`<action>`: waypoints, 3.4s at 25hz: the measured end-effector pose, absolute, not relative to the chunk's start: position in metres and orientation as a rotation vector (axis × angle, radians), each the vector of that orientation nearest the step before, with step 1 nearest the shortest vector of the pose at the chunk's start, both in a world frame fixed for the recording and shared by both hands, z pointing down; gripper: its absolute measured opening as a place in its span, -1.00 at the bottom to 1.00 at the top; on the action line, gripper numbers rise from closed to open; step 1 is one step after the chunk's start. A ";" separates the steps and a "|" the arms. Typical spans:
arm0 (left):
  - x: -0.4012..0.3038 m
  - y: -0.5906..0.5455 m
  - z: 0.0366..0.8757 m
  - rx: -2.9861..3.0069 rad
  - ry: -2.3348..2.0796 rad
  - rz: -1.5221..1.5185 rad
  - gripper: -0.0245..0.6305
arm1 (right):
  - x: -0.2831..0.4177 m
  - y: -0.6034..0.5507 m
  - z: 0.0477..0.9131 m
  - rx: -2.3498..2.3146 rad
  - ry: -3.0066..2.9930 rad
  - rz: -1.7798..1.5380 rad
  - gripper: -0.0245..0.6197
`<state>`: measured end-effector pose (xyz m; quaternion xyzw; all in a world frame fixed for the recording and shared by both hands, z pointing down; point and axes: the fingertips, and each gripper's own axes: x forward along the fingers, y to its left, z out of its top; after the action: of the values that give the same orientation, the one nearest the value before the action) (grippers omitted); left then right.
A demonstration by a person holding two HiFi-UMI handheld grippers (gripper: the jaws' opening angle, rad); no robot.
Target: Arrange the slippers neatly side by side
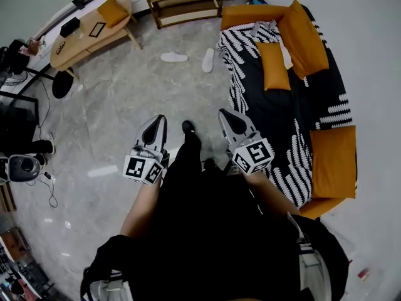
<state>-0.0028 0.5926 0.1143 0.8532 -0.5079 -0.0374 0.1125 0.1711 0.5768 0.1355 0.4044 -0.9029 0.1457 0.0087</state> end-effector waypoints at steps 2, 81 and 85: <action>-0.004 0.569 0.122 2.509 -1.486 -0.119 -0.88 | 0.167 0.552 0.140 1.241 -2.816 0.445 -0.82; -0.198 -0.044 0.841 1.043 -1.417 0.111 -0.40 | 0.039 -0.164 0.651 0.962 -2.368 0.858 -0.82; -0.195 -0.039 0.888 0.976 -1.418 0.140 -0.39 | 0.043 -0.164 0.699 0.939 -2.356 0.879 -0.82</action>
<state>-0.1953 -0.0386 0.8884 0.4295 -0.6240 0.0618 0.6499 0.0431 -0.1641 0.6989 0.3405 -0.8550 0.3189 0.2267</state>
